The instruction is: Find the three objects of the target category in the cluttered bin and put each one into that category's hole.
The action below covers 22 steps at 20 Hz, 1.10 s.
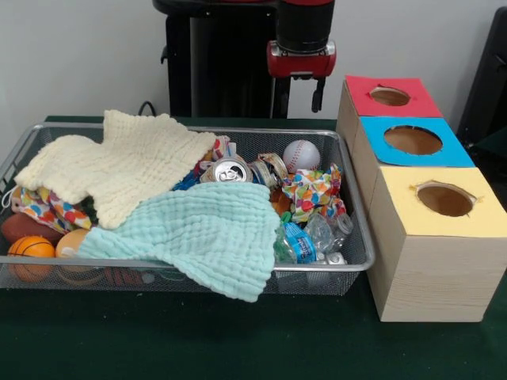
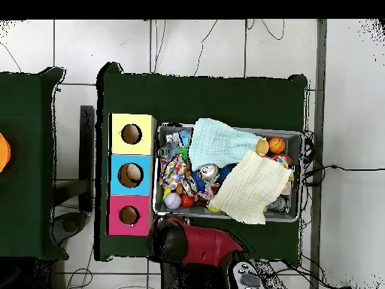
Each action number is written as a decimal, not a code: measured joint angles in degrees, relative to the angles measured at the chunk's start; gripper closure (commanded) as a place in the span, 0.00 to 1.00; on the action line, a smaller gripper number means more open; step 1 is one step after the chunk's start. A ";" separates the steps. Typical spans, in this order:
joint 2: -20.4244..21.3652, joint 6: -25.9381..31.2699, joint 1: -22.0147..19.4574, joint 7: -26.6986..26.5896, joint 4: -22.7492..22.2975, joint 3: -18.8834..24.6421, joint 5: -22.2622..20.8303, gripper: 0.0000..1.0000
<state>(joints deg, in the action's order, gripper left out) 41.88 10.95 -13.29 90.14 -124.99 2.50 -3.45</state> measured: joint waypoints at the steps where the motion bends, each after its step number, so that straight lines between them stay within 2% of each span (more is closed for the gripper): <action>1: -0.01 0.07 0.49 0.00 0.21 0.00 0.20 0.00; 9: -0.02 3.48 3.15 0.00 3.35 0.02 1.95 0.00; 22: -2.31 4.95 0.99 0.00 7.81 0.00 3.32 0.00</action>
<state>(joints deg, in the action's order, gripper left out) 39.57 15.90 -12.30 90.14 -117.18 2.50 -0.13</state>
